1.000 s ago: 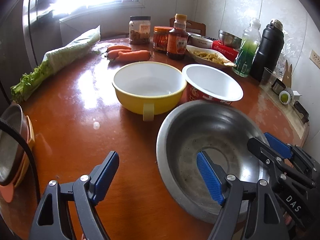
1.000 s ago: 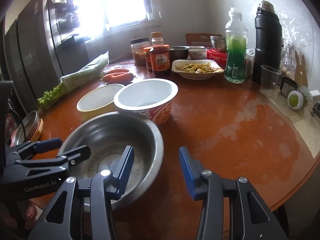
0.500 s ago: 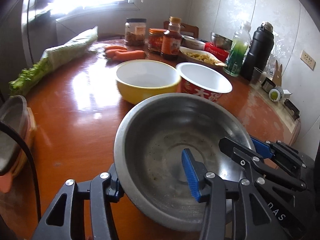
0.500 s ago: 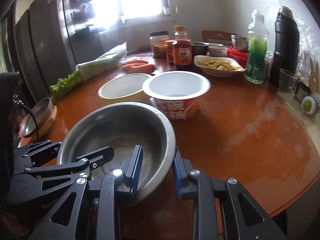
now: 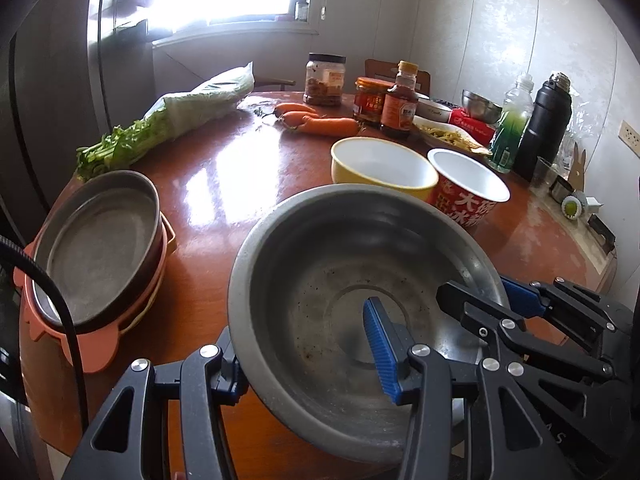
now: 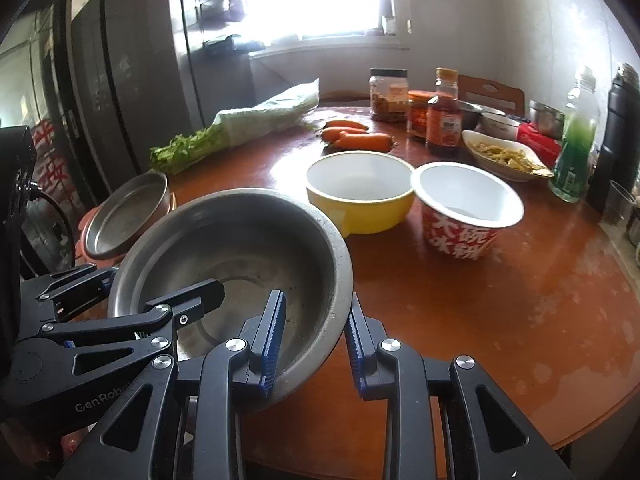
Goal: Organize plates and bowls
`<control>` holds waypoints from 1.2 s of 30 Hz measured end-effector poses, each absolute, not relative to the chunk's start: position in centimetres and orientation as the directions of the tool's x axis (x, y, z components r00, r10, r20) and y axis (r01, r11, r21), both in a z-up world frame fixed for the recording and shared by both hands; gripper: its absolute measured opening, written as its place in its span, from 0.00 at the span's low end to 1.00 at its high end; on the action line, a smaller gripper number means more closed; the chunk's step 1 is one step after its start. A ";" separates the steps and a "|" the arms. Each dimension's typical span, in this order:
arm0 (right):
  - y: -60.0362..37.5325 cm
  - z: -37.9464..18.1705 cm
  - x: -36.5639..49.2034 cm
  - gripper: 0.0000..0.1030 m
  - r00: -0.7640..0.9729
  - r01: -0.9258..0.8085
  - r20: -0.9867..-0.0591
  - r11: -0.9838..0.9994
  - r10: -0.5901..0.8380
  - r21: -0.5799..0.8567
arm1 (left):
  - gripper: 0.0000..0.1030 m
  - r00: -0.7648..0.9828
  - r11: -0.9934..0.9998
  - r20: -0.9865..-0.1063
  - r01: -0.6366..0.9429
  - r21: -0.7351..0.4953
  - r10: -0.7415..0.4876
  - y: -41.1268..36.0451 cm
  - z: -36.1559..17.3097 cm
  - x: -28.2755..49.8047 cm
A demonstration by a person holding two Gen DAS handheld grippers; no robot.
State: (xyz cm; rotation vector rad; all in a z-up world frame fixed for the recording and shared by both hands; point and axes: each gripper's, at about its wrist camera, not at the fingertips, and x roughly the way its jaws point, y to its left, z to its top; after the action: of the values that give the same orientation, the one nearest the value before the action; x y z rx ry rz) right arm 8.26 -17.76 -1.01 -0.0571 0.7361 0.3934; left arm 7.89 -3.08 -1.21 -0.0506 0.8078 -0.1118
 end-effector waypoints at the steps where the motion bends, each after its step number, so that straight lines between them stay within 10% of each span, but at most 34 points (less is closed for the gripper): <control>1: -17.7 -1.1 8.4 0.30 0.670 -0.370 -0.666 0.925 0.329 0.085 | 0.48 0.685 0.993 -0.719 0.081 -0.086 -0.118 -3.1 -1.3 7.9; 36: -18.5 -1.8 9.0 0.31 0.654 -0.352 -0.673 0.926 0.346 0.134 | 0.60 0.699 0.995 -0.708 0.078 -0.064 -0.100 -3.1 -1.7 8.5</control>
State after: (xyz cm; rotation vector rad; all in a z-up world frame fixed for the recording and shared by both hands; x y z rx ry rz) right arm 9.04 -18.47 -1.80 -0.0088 0.7610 0.3959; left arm 8.46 -3.05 -1.70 -0.0302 0.7902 -0.0991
